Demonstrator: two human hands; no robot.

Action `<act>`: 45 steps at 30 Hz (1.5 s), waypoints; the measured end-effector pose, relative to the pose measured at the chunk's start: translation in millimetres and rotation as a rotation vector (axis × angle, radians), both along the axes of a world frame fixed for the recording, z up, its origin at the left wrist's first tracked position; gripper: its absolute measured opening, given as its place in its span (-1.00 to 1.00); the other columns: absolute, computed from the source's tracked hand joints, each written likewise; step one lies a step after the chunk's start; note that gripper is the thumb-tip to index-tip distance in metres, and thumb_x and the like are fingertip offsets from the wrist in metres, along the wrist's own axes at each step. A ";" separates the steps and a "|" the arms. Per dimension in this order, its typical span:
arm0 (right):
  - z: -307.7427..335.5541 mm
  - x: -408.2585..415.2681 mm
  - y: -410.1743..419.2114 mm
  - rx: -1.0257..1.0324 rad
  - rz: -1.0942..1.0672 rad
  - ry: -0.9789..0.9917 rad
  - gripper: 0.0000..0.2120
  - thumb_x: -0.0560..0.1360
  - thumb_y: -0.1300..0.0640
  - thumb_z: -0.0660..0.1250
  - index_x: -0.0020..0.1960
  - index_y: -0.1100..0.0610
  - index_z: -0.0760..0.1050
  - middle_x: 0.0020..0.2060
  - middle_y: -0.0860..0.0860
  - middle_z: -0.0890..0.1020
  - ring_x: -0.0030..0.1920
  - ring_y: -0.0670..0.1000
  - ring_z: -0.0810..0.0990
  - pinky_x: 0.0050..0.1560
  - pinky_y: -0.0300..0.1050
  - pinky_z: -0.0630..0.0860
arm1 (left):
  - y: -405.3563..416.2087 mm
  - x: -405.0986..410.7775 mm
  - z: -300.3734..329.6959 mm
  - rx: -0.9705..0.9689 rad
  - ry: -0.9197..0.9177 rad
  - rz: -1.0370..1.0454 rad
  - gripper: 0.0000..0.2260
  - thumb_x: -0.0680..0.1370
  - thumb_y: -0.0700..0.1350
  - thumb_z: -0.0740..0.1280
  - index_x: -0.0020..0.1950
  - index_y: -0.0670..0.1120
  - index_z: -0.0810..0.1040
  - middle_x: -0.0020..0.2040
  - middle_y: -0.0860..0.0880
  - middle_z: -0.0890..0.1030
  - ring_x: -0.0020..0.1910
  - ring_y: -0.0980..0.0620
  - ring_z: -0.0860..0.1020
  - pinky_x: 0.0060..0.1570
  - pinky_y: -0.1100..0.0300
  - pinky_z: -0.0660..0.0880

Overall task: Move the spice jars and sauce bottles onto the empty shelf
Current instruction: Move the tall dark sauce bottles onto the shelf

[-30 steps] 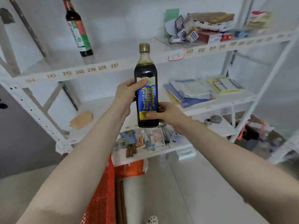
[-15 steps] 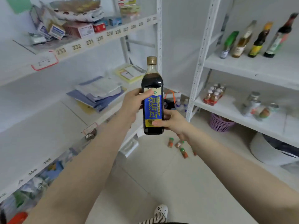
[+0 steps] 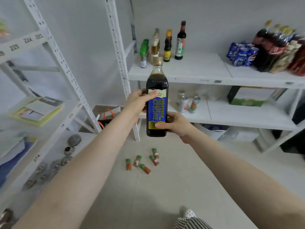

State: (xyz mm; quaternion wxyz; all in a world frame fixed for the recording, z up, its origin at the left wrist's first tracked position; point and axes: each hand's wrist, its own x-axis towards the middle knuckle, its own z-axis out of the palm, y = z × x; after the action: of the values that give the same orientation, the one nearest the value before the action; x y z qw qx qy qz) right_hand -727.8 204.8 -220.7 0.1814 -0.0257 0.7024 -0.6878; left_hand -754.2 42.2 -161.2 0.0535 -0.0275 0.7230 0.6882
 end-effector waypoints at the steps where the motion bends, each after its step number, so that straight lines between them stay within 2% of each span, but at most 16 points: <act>1: -1.3 -9.7 14.3 0.009 -0.020 0.001 -0.66 0.36 0.29 0.51 0.11 0.14 0.57 -0.01 0.10 0.69 -0.06 -0.01 0.67 -0.10 -0.25 0.59 | 14.8 -13.2 -1.8 0.002 0.001 -0.023 -0.71 0.43 0.02 0.45 0.08 -0.08 0.59 -0.11 -0.01 0.71 -0.11 0.02 0.68 -0.06 0.10 0.57; 2: -4.1 -23.1 32.4 0.020 -0.043 0.003 -0.67 0.36 0.27 0.52 0.09 0.12 0.58 -0.01 0.10 0.69 -0.05 0.01 0.67 -0.04 -0.20 0.60 | 33.9 -29.7 -4.5 0.013 0.000 -0.036 -0.71 0.43 0.03 0.46 0.07 -0.07 0.59 -0.11 -0.01 0.71 -0.10 0.00 0.67 -0.02 0.08 0.57; 5: -9.9 -54.2 72.9 0.029 -0.069 0.003 -0.67 0.32 0.23 0.55 0.06 0.10 0.59 0.01 0.11 0.70 0.04 0.07 0.67 0.13 -0.05 0.57 | 75.5 -64.4 -10.0 0.041 -0.013 -0.057 -0.72 0.43 0.01 0.45 0.07 -0.08 0.58 -0.12 -0.01 0.70 -0.16 0.04 0.65 -0.13 0.14 0.52; 10: -4.3 -113.2 148.1 0.039 -0.084 0.009 -0.67 0.36 0.29 0.51 0.10 0.12 0.57 -0.01 0.08 0.69 -0.04 0.01 0.68 -0.04 -0.19 0.61 | 150.9 -130.1 -13.1 0.083 -0.018 -0.078 -0.68 0.44 -0.04 0.46 0.13 -0.14 0.58 -0.06 -0.07 0.70 -0.07 -0.01 0.67 -0.03 0.11 0.57; 13: -0.1 -149.1 183.9 0.041 -0.068 0.013 -0.66 0.37 0.30 0.50 0.12 0.14 0.56 0.02 0.12 0.69 0.00 0.06 0.68 0.04 -0.13 0.61 | 184.9 -162.8 -9.6 0.085 -0.001 -0.071 -0.69 0.44 -0.02 0.46 0.11 -0.13 0.59 -0.07 -0.06 0.71 -0.09 0.00 0.67 -0.12 0.18 0.55; 16: 2.7 -184.4 208.2 0.058 -0.061 0.012 -0.68 0.37 0.29 0.50 0.08 0.11 0.57 0.03 0.13 0.69 0.01 0.05 0.67 0.04 -0.14 0.60 | 207.4 -196.7 -7.4 0.072 0.002 -0.077 -0.69 0.43 0.00 0.46 0.10 -0.11 0.59 -0.07 -0.04 0.71 -0.04 0.00 0.67 0.04 0.10 0.57; 18: 3.3 -209.7 218.9 0.048 -0.061 0.012 -0.68 0.37 0.29 0.50 0.08 0.11 0.57 0.03 0.13 0.69 0.02 0.06 0.67 0.03 -0.15 0.60 | 218.1 -222.2 -5.3 0.054 0.000 -0.080 -0.70 0.43 0.01 0.46 0.09 -0.11 0.59 -0.07 -0.03 0.71 -0.04 0.00 0.67 0.07 0.08 0.56; 23: 4.2 -286.5 238.7 0.067 -0.082 0.024 -0.61 0.36 0.28 0.51 0.16 0.18 0.55 0.04 0.15 0.68 0.05 0.09 0.66 0.07 -0.10 0.60 | 238.2 -296.6 -0.2 0.057 0.013 -0.089 -0.73 0.44 -0.01 0.45 0.07 -0.10 0.59 -0.08 -0.03 0.71 -0.13 0.05 0.67 -0.06 0.17 0.56; 28: 3.2 -378.0 253.3 0.084 -0.124 0.037 -0.64 0.34 0.26 0.53 0.09 0.08 0.57 0.02 0.11 0.69 0.05 0.08 0.66 0.14 -0.07 0.57 | 251.8 -390.1 1.6 0.044 0.040 -0.122 -0.71 0.44 -0.03 0.46 0.11 -0.11 0.58 -0.03 -0.03 0.70 -0.10 0.07 0.67 -0.07 0.20 0.57; 31: 3.8 -430.2 259.6 0.073 -0.156 0.060 -0.66 0.34 0.30 0.52 0.04 0.04 0.58 0.02 0.10 0.69 0.02 0.06 0.66 0.14 -0.08 0.56 | 260.2 -445.4 4.0 0.020 0.059 -0.149 -0.72 0.45 -0.04 0.45 0.11 -0.10 0.57 -0.03 -0.02 0.70 -0.11 0.10 0.67 -0.15 0.26 0.57; 34: 0.2 -478.9 266.7 0.083 -0.204 0.086 -0.62 0.32 0.31 0.53 0.09 0.07 0.57 0.03 0.11 0.68 0.05 0.08 0.65 0.13 -0.08 0.55 | 267.1 -497.6 5.6 -0.057 0.104 -0.177 -0.72 0.47 -0.05 0.44 0.13 -0.10 0.56 0.01 -0.03 0.69 -0.08 0.10 0.66 -0.18 0.28 0.57; 39: -5.9 -546.8 280.1 0.182 -0.289 0.139 -0.57 0.30 0.34 0.54 0.13 0.22 0.56 -0.06 0.05 0.66 -0.16 -0.04 0.62 -0.22 -0.40 0.51 | 280.4 -564.1 -1.2 -0.147 0.181 -0.202 -0.69 0.43 -0.07 0.47 0.14 -0.10 0.57 0.01 -0.04 0.67 -0.01 0.01 0.65 0.02 0.13 0.60; 41: -13.0 -575.1 286.1 0.225 -0.312 0.165 -0.57 0.27 0.31 0.56 0.11 0.20 0.57 -0.08 0.04 0.66 -0.20 -0.07 0.59 -0.18 -0.33 0.52 | 288.1 -586.6 -5.5 -0.190 0.222 -0.185 -0.68 0.41 -0.10 0.50 0.12 -0.12 0.58 0.00 -0.07 0.67 -0.01 -0.05 0.65 0.05 0.04 0.60; 45: -28.5 -626.8 294.7 0.286 -0.355 0.197 -0.57 0.24 0.27 0.59 0.07 0.14 0.58 -0.04 0.09 0.66 -0.12 0.04 0.58 -0.06 -0.09 0.55 | 299.2 -625.3 -14.1 -0.251 0.288 -0.154 -0.70 0.36 -0.07 0.53 0.05 -0.07 0.62 -0.02 -0.08 0.69 -0.01 -0.05 0.66 0.08 -0.08 0.58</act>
State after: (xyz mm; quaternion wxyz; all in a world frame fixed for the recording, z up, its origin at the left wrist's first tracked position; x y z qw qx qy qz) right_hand -1354.6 499.5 -249.2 -0.0100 0.0572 0.8004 -0.5966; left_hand -1379.5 341.4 -175.2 -0.0018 0.1200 0.8031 0.5836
